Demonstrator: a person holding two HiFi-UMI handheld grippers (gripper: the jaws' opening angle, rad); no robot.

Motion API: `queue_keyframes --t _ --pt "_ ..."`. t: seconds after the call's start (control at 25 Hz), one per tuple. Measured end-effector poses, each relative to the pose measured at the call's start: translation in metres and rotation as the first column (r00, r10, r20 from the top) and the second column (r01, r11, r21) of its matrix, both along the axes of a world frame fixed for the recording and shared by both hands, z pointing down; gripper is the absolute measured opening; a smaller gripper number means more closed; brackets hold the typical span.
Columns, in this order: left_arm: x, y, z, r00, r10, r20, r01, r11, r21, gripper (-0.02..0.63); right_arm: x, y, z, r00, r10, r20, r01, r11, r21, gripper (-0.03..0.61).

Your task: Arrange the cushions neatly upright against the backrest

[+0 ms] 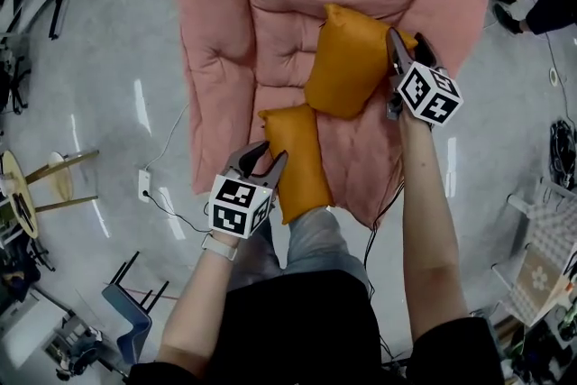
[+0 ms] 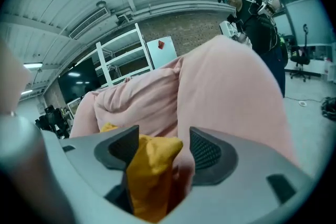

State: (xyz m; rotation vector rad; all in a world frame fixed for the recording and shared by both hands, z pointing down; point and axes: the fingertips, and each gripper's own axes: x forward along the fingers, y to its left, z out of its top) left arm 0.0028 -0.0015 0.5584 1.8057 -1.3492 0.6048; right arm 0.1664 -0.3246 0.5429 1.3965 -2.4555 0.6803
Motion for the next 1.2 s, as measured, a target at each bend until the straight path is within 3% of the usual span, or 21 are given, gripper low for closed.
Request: queue_keyframes --t 0.12,0.2,0.32,0.44,0.56,0.68,0.8,0.84,0.88,0.96,1.2 --pt "0.000 0.006 -0.003 1.000 -0.015 -0.022 0.015 1.000 -0.001 0.163 0.008 0.013 -0.032 0.998 0.007 0.056 -0.012 0.996 0.090 0.298" --pt "-0.001 0.007 -0.005 0.999 -0.028 -0.034 0.028 1.000 0.004 0.162 0.012 0.029 -0.043 0.992 -0.002 0.122 -0.010 0.995 0.095 0.312" --pt "-0.004 0.011 -0.005 0.998 -0.039 -0.044 0.039 0.999 0.001 0.163 0.002 0.070 -0.019 0.989 -0.073 0.127 0.071 0.997 0.015 0.356" --pt "-0.005 0.018 -0.007 0.998 -0.037 -0.043 0.037 0.999 -0.003 0.163 -0.017 0.107 0.032 0.980 -0.184 0.070 0.191 0.974 -0.119 0.437" --pt "-0.008 0.027 -0.008 0.998 -0.042 -0.036 0.041 0.999 -0.007 0.163 -0.024 0.113 0.073 0.976 -0.218 -0.003 0.213 0.954 -0.211 0.457" --pt "-0.015 0.039 -0.008 0.998 -0.051 -0.031 0.051 0.999 -0.019 0.163 -0.032 0.102 0.092 0.981 -0.195 0.012 0.193 0.951 -0.240 0.457" --pt "-0.022 0.050 -0.005 0.998 -0.064 -0.021 0.063 0.998 -0.022 0.162 -0.043 0.097 0.097 0.976 -0.175 0.131 0.204 0.943 -0.264 0.451" --pt "-0.024 0.053 -0.004 0.997 -0.070 -0.019 0.070 0.997 -0.023 0.163 -0.045 0.098 0.097 0.973 -0.162 0.167 0.204 0.940 -0.274 0.430" --pt "-0.026 0.056 -0.004 0.997 -0.077 -0.020 0.077 0.997 -0.025 0.161 -0.046 0.100 0.096 0.970 -0.148 0.192 0.199 0.940 -0.278 0.359" --pt "-0.030 0.059 -0.003 0.995 -0.095 -0.026 0.094 0.995 -0.029 0.161 -0.045 0.105 0.093 0.971 -0.121 0.208 0.177 0.944 -0.278 0.326" --pt "-0.037 0.063 -0.005 0.994 -0.105 -0.038 0.104 0.994 -0.025 0.161 -0.020 0.119 0.095 0.977 0.099 0.189 -0.038 0.953 -0.300 0.291"
